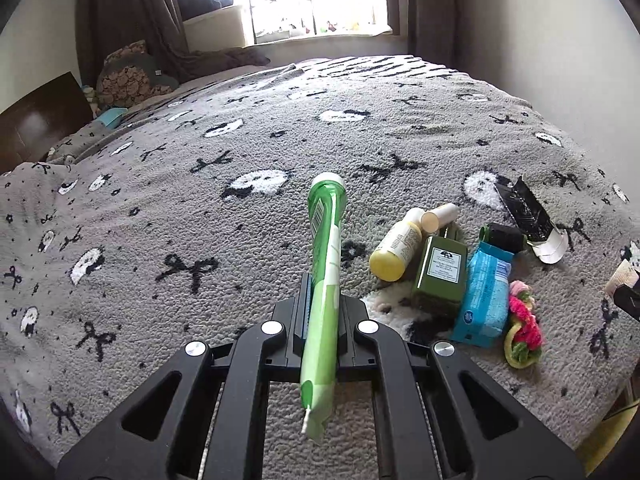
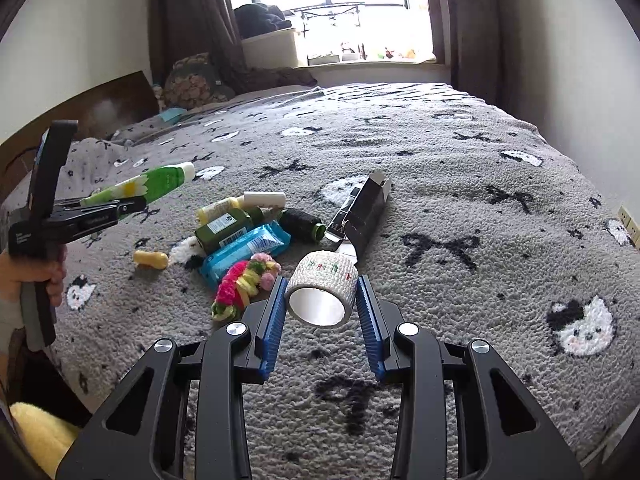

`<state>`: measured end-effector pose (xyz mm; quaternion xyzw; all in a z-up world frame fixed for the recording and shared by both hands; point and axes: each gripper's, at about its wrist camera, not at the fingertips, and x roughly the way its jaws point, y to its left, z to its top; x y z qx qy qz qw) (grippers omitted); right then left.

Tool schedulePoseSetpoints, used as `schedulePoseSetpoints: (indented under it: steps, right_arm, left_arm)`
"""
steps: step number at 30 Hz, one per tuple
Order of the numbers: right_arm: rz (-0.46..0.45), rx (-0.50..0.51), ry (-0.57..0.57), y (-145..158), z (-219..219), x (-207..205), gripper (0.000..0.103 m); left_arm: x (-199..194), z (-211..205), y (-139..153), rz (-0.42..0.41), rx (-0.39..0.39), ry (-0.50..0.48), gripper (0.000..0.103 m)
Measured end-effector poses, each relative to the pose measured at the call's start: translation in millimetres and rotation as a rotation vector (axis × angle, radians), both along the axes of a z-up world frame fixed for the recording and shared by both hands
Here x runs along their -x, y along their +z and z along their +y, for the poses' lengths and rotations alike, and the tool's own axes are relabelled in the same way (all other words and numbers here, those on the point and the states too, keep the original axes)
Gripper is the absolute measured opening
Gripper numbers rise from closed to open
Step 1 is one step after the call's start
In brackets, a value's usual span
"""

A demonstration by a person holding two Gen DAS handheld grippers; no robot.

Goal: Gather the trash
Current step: 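Carry the tape roll and green tube down below the bed edge over the bin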

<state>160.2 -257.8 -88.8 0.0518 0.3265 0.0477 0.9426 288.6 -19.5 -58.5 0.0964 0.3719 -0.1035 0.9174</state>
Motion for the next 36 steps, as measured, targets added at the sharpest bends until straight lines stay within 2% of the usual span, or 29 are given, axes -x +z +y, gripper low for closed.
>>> schedulePoseSetpoints:
  steps: [12,20,26,36]
  right_arm:
    - [-0.082,-0.001,0.022,25,-11,43,0.036]
    - [-0.136,-0.021,0.087,38,-7,80,0.036]
    - [-0.148,-0.038,0.155,38,7,110,0.036]
    - [-0.121,-0.041,0.275,22,36,149,0.036]
  left_arm:
    - [85,4,52,-0.116,0.06,-0.047,0.006]
    - [148,0,72,-0.195,0.071,-0.093,0.006]
    - [194,-1,65,-0.204,0.091,-0.12,0.006]
    - [261,7,26,-0.158,0.128,-0.135,0.006]
